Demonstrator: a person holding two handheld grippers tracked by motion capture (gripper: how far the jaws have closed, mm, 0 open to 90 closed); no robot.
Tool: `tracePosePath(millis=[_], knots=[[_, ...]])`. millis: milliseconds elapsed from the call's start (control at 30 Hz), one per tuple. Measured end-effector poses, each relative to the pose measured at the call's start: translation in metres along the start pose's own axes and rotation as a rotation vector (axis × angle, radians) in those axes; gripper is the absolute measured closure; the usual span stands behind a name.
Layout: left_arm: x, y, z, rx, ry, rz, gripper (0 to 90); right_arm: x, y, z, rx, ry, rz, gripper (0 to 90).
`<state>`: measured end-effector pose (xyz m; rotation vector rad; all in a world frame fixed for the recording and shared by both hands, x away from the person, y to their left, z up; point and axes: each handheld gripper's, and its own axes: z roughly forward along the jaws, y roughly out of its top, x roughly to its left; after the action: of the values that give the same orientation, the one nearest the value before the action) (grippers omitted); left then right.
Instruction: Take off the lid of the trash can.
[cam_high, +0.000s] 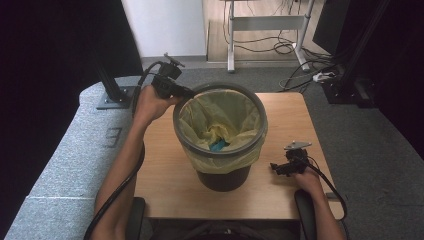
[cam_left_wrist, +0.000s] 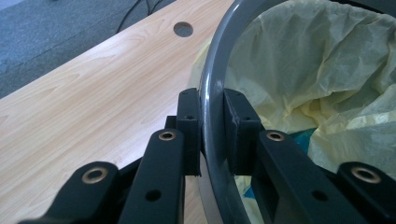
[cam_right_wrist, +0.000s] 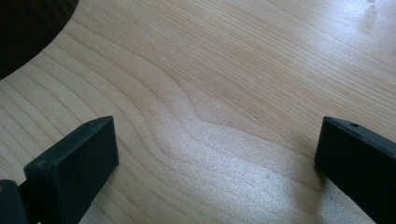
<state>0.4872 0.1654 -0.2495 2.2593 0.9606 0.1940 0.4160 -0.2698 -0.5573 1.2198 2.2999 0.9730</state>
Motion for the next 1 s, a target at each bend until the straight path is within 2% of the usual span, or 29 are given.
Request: tracePosePath(millis=[700, 1000], knots=[[0.027, -0.021, -0.032, -0.024, 0.015, -0.080, 77.7, 0.000, 0.000, 0.000, 0.000, 0.000, 0.000, 0.0], [0.040, -0.035, -0.049, -0.030, 0.037, -0.115, 77.5, 0.000, 0.000, 0.000, 0.000, 0.000, 0.000, 0.0]])
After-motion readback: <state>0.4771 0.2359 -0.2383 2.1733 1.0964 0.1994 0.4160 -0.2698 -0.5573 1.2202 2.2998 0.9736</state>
